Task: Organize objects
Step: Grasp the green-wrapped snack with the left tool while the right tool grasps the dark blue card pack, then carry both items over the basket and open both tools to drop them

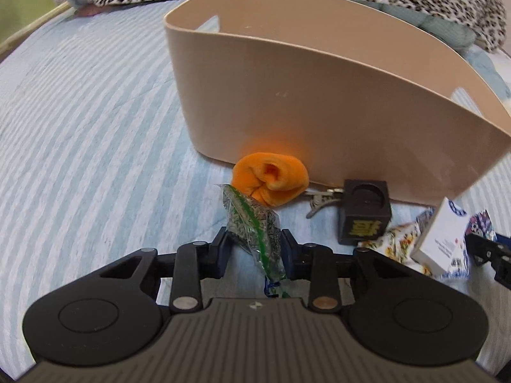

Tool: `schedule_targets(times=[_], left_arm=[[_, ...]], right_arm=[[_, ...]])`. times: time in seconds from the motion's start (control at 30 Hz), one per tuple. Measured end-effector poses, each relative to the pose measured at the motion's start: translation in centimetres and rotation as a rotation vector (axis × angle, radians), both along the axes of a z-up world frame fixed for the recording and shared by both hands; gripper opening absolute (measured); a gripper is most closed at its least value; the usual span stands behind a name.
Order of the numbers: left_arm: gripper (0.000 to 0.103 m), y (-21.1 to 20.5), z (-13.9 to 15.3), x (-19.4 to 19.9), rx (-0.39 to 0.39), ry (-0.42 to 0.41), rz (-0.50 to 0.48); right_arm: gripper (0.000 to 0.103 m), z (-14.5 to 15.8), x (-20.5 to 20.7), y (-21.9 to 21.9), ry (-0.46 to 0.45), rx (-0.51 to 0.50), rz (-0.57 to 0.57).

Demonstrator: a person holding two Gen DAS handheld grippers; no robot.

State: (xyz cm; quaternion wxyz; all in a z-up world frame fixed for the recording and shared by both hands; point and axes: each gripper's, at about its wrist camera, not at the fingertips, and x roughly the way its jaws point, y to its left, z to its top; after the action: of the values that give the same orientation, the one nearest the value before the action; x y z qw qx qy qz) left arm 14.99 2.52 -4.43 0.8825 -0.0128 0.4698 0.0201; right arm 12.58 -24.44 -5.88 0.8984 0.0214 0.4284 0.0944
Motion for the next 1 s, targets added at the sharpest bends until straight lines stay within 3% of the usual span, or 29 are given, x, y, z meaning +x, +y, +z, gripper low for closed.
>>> schedule_targets(times=[0.27,0.63,0.83,1.0], left_arm=[[0.034,-0.7,3.3,-1.8,-0.008,-0.061,-0.03],[0.034,-0.5,11.6,-3.5,-0.011,-0.261,-0.063],[0.034,-0.7,13.7,-1.0,0.04,-0.336,-0.085],[0.034,-0.6,13.0,2.7,0.026,-0.335,-0.045]], right_arm=[[0.021,1.6,-1.3,-0.5,-0.015,0.045,-0.003],[0.021,8.4,-2.2,-0.7,-0.189,0.097,0.001],[0.021,11.9,-1.0,-0.8,-0.297,0.119,-0.012],[0.021,12.7,1.4,0.4,-0.332,0.098,-0.003]])
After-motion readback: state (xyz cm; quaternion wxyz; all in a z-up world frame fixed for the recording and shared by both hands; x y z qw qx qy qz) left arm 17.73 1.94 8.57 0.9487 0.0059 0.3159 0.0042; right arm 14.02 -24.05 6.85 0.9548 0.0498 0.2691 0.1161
